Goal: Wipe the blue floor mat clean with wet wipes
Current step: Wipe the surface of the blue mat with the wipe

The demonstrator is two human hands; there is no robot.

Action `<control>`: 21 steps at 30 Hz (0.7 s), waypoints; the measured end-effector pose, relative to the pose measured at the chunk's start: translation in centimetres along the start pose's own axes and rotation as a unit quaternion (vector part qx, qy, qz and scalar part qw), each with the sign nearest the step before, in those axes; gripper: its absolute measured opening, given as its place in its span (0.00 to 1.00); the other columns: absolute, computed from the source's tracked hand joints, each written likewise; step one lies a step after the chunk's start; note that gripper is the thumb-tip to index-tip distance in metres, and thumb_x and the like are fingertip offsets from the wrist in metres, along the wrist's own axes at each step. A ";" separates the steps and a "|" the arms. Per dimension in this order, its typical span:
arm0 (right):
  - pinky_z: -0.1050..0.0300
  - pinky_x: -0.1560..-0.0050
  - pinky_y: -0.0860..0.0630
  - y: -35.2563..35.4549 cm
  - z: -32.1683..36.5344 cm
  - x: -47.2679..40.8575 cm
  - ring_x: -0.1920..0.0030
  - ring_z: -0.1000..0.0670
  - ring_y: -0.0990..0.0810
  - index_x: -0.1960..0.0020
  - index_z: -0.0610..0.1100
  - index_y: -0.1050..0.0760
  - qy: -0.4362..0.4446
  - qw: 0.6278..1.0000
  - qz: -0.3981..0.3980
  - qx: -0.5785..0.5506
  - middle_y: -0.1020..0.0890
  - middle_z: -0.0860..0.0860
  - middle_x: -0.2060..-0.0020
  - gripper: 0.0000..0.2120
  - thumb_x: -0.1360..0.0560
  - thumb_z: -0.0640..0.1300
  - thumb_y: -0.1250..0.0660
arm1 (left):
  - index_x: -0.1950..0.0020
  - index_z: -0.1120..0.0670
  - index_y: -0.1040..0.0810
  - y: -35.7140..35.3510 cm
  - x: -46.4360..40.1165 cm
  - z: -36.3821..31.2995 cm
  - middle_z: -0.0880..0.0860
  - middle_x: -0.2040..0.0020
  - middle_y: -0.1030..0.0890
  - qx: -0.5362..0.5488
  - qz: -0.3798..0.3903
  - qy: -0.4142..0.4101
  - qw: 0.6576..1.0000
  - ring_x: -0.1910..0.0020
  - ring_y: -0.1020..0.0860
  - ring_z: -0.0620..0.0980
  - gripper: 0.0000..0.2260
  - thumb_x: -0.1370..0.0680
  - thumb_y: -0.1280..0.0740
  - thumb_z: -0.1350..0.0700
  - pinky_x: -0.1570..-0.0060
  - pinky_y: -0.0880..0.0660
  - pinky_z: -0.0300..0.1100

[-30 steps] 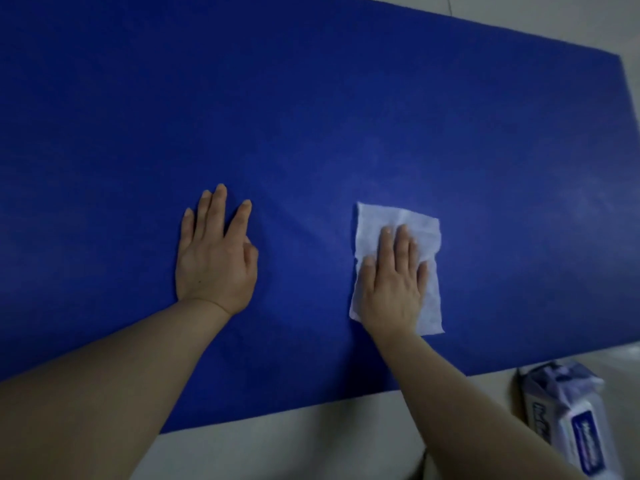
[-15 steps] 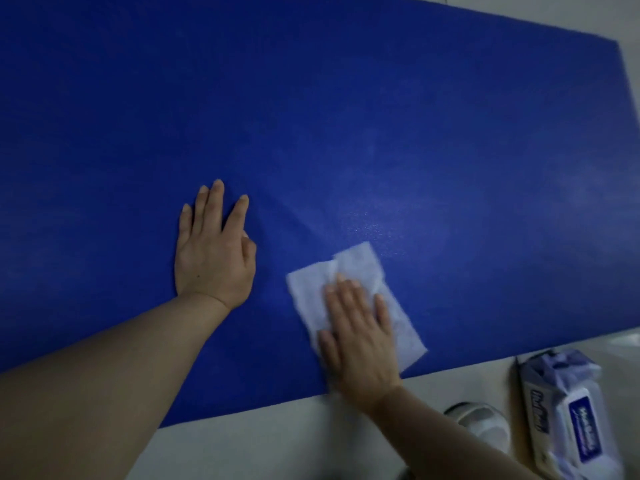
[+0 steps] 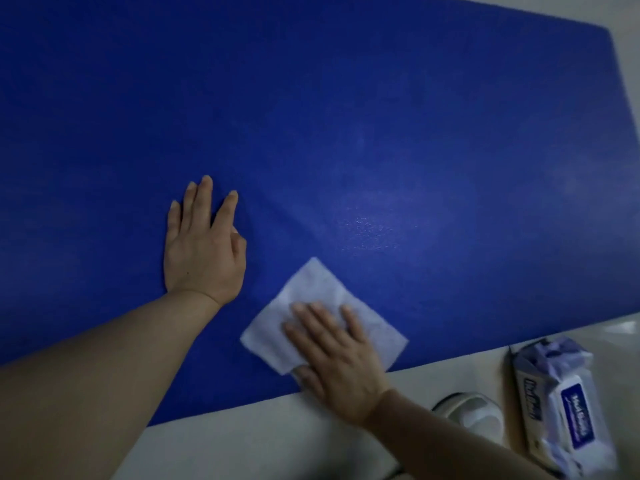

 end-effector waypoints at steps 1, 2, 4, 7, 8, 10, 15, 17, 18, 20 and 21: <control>0.41 0.28 0.49 0.0 -1.8 1.0 0.24 0.48 0.46 0.23 0.50 0.47 -0.015 1.000 -0.001 0.005 0.45 0.50 0.24 0.26 0.18 0.58 0.57 | 0.25 0.57 0.37 0.0 0.0 0.0 0.60 0.23 0.44 -0.001 0.000 0.001 1.000 0.23 0.48 0.57 0.23 0.21 0.44 0.58 0.26 0.56 0.50; 0.41 0.28 0.49 0.0 -3.2 1.8 0.24 0.48 0.47 0.22 0.51 0.49 -0.030 1.000 0.003 0.004 0.46 0.50 0.23 0.27 0.18 0.59 0.58 | 0.25 0.57 0.37 0.0 0.0 0.0 0.60 0.23 0.44 -0.001 -0.001 0.001 1.000 0.23 0.48 0.57 0.23 0.21 0.44 0.58 0.26 0.56 0.50; 0.40 0.28 0.49 0.2 -4.5 2.4 0.23 0.47 0.48 0.22 0.51 0.50 -0.067 0.998 0.014 -0.001 0.48 0.50 0.23 0.27 0.18 0.59 0.59 | 0.25 0.57 0.36 -0.1 0.0 0.0 0.60 0.23 0.43 0.000 -0.004 0.001 1.000 0.23 0.48 0.57 0.23 0.21 0.44 0.58 0.25 0.56 0.51; 0.40 0.28 0.50 0.5 -3.1 1.3 0.23 0.47 0.49 0.23 0.49 0.49 -0.114 0.993 0.004 -0.006 0.48 0.49 0.23 0.27 0.18 0.59 0.58 | 0.25 0.57 0.36 -0.1 0.0 0.0 0.60 0.23 0.43 -0.001 -0.004 0.000 1.000 0.23 0.48 0.57 0.23 0.21 0.44 0.58 0.25 0.56 0.51; 0.41 0.28 0.51 0.6 -2.0 0.7 0.23 0.47 0.50 0.23 0.49 0.48 -0.112 0.994 -0.001 -0.011 0.48 0.49 0.23 0.27 0.18 0.59 0.58 | 0.25 0.57 0.36 -0.1 0.0 0.1 0.60 0.23 0.43 0.000 -0.004 0.000 1.000 0.23 0.48 0.57 0.22 0.21 0.43 0.59 0.25 0.56 0.51; 0.41 0.28 0.52 0.9 0.5 -0.7 0.23 0.47 0.49 0.24 0.49 0.45 -0.083 0.996 -0.009 -0.016 0.46 0.49 0.24 0.26 0.18 0.58 0.58 | 0.25 0.57 0.36 0.0 0.0 0.0 0.60 0.23 0.44 0.001 -0.001 0.002 1.000 0.23 0.48 0.57 0.22 0.20 0.43 0.59 0.25 0.55 0.51; 0.43 0.28 0.50 1.0 1.9 -1.6 0.23 0.49 0.48 0.23 0.51 0.46 -0.058 0.998 -0.001 -0.025 0.45 0.50 0.24 0.25 0.18 0.58 0.58 | 0.25 0.57 0.36 -0.1 -0.1 0.0 0.60 0.23 0.43 -0.011 0.002 -0.002 1.000 0.23 0.47 0.58 0.23 0.21 0.43 0.59 0.25 0.54 0.52; 0.43 0.29 0.48 0.9 -0.3 -0.7 0.24 0.49 0.47 0.23 0.50 0.44 -0.114 0.993 -0.014 -0.036 0.43 0.49 0.24 0.26 0.18 0.57 0.58 | 0.25 0.57 0.36 0.0 0.0 0.0 0.60 0.23 0.43 -0.008 0.003 0.000 1.000 0.23 0.47 0.57 0.23 0.21 0.42 0.59 0.25 0.54 0.51; 0.45 0.29 0.48 0.9 -1.8 0.0 0.24 0.49 0.47 0.23 0.49 0.44 -0.155 0.987 -0.019 -0.040 0.42 0.49 0.24 0.26 0.18 0.57 0.59 | 0.25 0.57 0.36 0.0 0.0 0.0 0.60 0.23 0.43 -0.006 0.003 0.002 1.000 0.23 0.48 0.57 0.23 0.21 0.42 0.59 0.25 0.55 0.51; 0.48 0.29 0.48 0.8 -4.6 1.3 0.24 0.50 0.48 0.23 0.48 0.46 -0.232 0.971 -0.029 -0.051 0.42 0.48 0.24 0.26 0.18 0.57 0.60 | 0.25 0.57 0.36 0.1 0.0 -0.1 0.59 0.23 0.44 -0.005 0.004 0.005 1.000 0.23 0.48 0.56 0.23 0.21 0.43 0.58 0.25 0.56 0.50; 0.49 0.28 0.50 0.6 -5.8 1.9 0.23 0.50 0.50 0.23 0.48 0.48 -0.261 0.963 -0.030 -0.055 0.44 0.48 0.24 0.27 0.18 0.57 0.60 | 0.25 0.57 0.37 0.0 0.0 -0.1 0.59 0.23 0.44 -0.006 0.003 0.004 1.000 0.23 0.49 0.56 0.23 0.21 0.43 0.58 0.25 0.56 0.50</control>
Point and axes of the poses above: each hand's wrist, its own x-axis away from the middle knuckle, its own y-axis out of the back of the hand, z = x × y, the point moved 3 cm from there along -x, towards the middle knuckle
